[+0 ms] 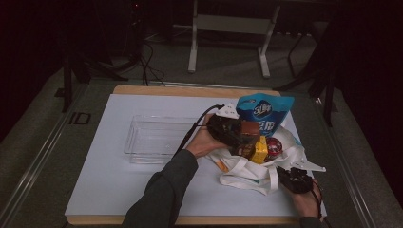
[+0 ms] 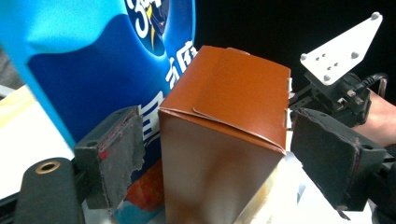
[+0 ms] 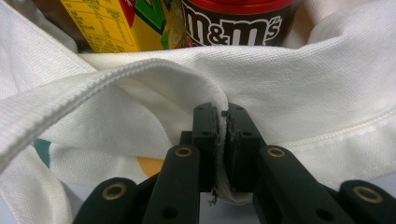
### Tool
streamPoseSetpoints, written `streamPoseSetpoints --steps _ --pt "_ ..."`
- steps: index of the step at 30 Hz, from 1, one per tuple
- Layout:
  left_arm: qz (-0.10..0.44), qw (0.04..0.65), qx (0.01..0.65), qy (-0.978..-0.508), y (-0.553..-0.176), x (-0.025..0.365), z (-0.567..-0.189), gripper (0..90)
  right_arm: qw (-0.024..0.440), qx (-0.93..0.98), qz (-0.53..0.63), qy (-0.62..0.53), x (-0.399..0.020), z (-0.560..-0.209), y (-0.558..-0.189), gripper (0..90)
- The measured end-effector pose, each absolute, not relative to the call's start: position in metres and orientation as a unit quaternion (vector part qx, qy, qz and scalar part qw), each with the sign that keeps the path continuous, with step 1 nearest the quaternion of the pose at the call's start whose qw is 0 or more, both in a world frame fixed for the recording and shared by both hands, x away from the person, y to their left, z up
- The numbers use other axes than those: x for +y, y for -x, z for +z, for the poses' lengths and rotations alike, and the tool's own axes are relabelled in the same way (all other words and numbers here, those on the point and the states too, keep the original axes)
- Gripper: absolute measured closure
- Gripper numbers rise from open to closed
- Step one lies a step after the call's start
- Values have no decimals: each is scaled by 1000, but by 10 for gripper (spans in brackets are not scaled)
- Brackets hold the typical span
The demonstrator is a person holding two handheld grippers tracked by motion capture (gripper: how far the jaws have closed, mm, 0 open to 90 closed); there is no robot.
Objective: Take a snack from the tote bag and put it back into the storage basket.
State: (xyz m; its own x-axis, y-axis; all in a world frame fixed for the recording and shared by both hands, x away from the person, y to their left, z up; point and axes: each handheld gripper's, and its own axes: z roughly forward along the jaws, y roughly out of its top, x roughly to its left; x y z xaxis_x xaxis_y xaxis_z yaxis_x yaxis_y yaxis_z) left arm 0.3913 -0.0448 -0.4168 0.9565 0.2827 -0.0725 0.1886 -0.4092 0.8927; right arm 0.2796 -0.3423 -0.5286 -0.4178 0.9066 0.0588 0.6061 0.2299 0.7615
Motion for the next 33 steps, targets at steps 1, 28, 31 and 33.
streamPoseSetpoints --steps 1,28,31,33 --pt "43 524 140 -839 -392 -46 -418 179 204 757 368 -500 -342 -529 -280 831" --pt "56 551 143 -820 -386 -48 -422 418 200 756 373 -499 -344 -529 -279 830" --pt "60 551 142 -820 -385 -47 -419 421 201 756 373 -498 -344 -529 -279 830" --pt "63 553 141 -819 -384 -46 -416 422 201 756 373 -499 -344 -529 -279 829"
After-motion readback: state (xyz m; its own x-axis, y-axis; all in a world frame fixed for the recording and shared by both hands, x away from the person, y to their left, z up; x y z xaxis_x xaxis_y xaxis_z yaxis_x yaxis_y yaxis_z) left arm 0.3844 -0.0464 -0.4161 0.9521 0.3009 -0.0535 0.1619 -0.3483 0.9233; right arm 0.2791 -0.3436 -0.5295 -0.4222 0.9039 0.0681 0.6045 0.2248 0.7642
